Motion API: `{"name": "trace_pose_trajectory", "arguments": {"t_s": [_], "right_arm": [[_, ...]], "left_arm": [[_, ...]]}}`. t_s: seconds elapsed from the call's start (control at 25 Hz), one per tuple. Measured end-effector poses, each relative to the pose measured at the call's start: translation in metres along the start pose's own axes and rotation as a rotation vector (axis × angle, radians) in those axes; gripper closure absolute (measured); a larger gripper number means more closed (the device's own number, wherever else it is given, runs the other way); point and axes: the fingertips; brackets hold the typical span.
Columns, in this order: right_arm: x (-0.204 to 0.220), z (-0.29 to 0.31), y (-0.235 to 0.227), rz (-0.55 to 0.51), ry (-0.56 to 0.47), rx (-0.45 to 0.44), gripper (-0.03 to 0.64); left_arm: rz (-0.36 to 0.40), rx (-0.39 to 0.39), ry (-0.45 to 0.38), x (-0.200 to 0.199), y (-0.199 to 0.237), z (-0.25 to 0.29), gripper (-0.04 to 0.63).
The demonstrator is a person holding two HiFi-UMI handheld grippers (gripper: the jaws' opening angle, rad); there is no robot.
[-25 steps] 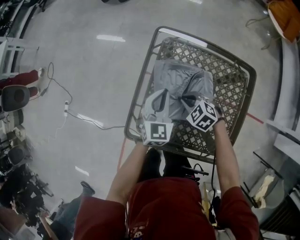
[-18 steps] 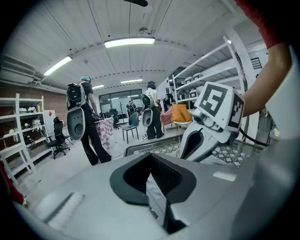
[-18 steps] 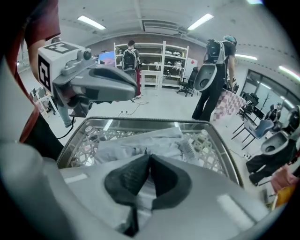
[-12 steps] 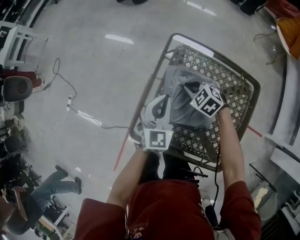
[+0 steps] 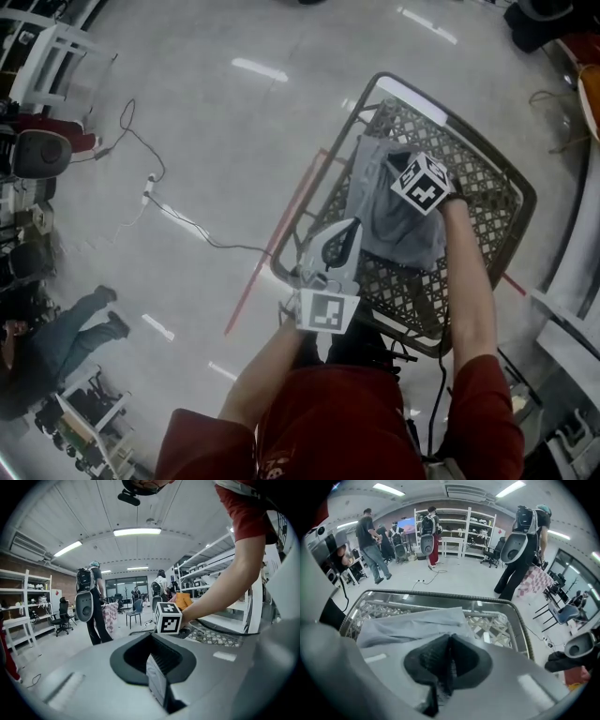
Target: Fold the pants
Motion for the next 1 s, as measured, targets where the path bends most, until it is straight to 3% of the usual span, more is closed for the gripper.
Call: {"name": "trace_pose_trajectory", "arguments": {"t_s": [0.16, 0.48, 0.64, 0.84, 1.0], "right_arm": [[0.004, 0.005, -0.002, -0.044, 0.023, 0.066, 0.584], [-0.006, -0.015, 0.011, 0.087, -0.070, 0.171, 0.511], [-0.025, -0.062, 0.011, 0.193, -0.186, 0.270, 0.511], [-0.042, -0.143, 0.038, 0.309, -0.352, 0.427, 0.511], [-0.049, -0.214, 0.071, 0.389, -0.450, 0.537, 0.511]], "left_arm": [[-0.018, -0.011, 0.002, 0.003, -0.005, -0.010, 0.591], [-0.056, -0.050, -0.032, -0.004, 0.009, -0.035, 0.591], [-0.091, -0.041, -0.085, -0.020, 0.020, -0.040, 0.591], [-0.060, 0.012, -0.163, -0.049, 0.017, -0.065, 0.591], [-0.131, 0.067, -0.180, -0.069, 0.012, -0.086, 0.591]]}}
Point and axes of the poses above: the fingertips, and each gripper's own axes: z forward along the fingers, y to its left, x out of its underside, and after that the axes turned 1 degree about -z, right-handed
